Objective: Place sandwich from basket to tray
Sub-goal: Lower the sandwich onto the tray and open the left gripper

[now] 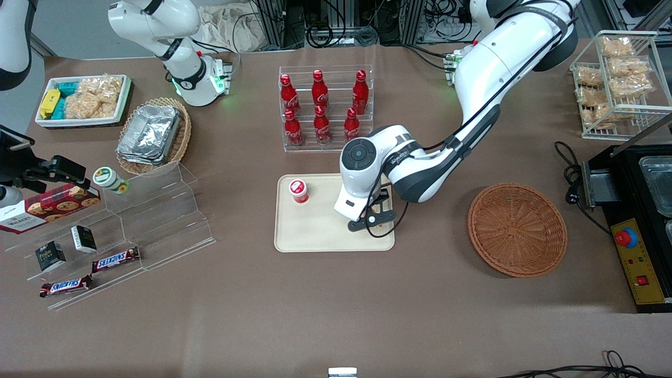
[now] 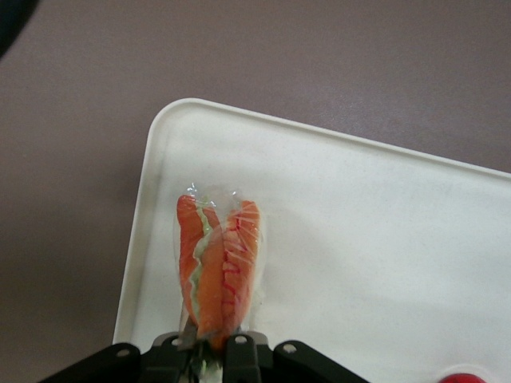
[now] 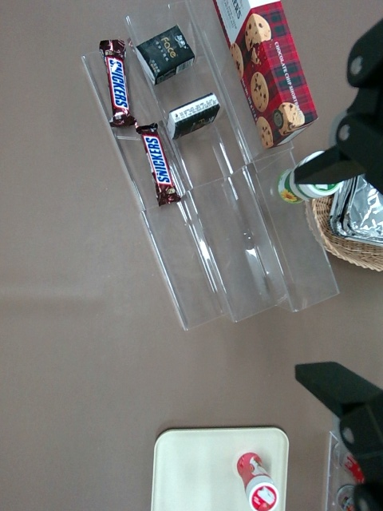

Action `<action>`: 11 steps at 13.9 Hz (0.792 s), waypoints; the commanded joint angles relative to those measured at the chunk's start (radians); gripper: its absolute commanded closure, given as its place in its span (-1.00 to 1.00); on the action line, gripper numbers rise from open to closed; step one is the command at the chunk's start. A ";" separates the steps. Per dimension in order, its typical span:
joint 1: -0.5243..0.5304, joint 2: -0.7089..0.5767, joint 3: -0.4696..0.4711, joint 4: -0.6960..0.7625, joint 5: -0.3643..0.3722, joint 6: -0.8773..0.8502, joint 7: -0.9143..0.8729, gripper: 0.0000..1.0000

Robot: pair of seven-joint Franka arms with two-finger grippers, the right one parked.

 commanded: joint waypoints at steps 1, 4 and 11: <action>-0.008 0.021 0.000 0.023 0.034 0.005 -0.039 0.77; -0.006 0.017 0.000 0.025 0.034 0.013 -0.063 -0.99; 0.067 -0.193 -0.009 0.028 -0.004 -0.059 -0.189 -1.00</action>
